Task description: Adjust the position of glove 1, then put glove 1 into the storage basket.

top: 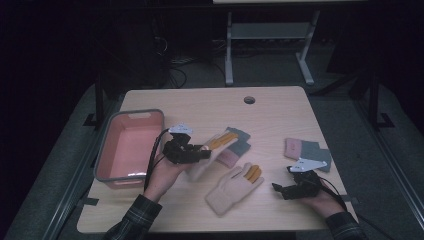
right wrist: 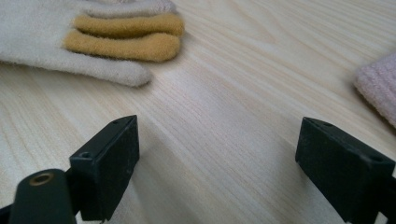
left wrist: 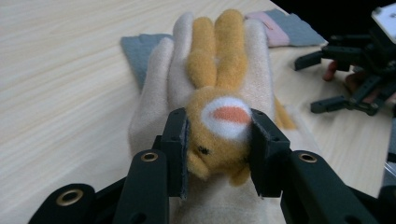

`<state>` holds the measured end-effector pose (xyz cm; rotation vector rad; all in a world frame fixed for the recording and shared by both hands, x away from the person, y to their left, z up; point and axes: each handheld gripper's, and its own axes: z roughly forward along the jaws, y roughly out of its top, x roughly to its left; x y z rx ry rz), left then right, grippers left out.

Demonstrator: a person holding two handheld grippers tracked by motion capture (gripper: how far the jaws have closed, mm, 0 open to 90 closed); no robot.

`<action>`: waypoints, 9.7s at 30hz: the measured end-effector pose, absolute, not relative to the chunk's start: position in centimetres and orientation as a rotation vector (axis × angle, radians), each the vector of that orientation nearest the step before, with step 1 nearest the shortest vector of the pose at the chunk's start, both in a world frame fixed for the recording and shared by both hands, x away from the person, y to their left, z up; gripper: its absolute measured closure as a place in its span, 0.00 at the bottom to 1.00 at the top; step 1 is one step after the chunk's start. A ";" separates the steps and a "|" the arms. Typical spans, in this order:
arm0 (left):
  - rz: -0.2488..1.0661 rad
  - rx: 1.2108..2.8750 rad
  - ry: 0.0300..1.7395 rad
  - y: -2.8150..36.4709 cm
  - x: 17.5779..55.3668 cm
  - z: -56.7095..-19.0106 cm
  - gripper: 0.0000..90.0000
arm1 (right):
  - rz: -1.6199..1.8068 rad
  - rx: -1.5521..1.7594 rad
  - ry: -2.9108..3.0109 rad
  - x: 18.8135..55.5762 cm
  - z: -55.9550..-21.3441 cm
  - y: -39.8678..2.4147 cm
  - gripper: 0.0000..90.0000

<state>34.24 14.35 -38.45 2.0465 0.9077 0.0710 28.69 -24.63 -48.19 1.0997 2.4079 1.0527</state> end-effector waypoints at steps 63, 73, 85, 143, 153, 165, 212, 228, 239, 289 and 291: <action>0.055 2.191 0.662 12.2 26.9 -41.5 0.39 | 1.054 1.090 2.414 28.7 -48.2 -24.6 0.15; -0.025 2.253 0.616 12.0 25.2 -43.3 0.49 | 1.054 1.091 2.415 28.7 -48.2 -24.6 0.15; 0.055 2.354 0.599 11.1 25.2 -43.9 0.88 | 1.055 1.090 2.414 28.7 -48.2 -24.6 0.15; 0.005 2.350 0.583 6.1 28.2 -46.5 0.18 | 1.055 1.091 2.414 28.7 -48.2 -24.6 0.15; -0.025 2.323 0.594 6.3 28.0 -46.3 0.51 | 1.054 1.091 2.414 28.7 -48.2 -24.6 0.15; -0.136 2.324 0.599 6.9 28.9 -46.2 0.82 | 1.055 1.089 2.411 28.7 -48.2 -24.6 0.15; 0.029 2.179 0.768 16.8 34.3 -35.9 0.85 | 1.056 1.095 2.413 28.6 -48.2 -24.6 0.15; 0.111 2.119 0.893 23.7 35.0 -34.3 0.85 | 1.057 1.089 2.414 28.6 -48.2 -24.6 0.15; 0.174 2.039 1.043 29.6 35.3 -34.1 0.85 | 1.057 1.091 2.414 28.6 -48.2 -24.6 0.15; 0.211 2.209 1.379 32.9 39.4 -41.4 0.22 | 1.057 1.091 2.414 28.6 -48.2 -24.6 0.15; 0.236 2.184 1.380 33.1 39.2 -41.1 0.21 | 1.057 1.090 2.414 28.6 -48.2 -24.6 0.15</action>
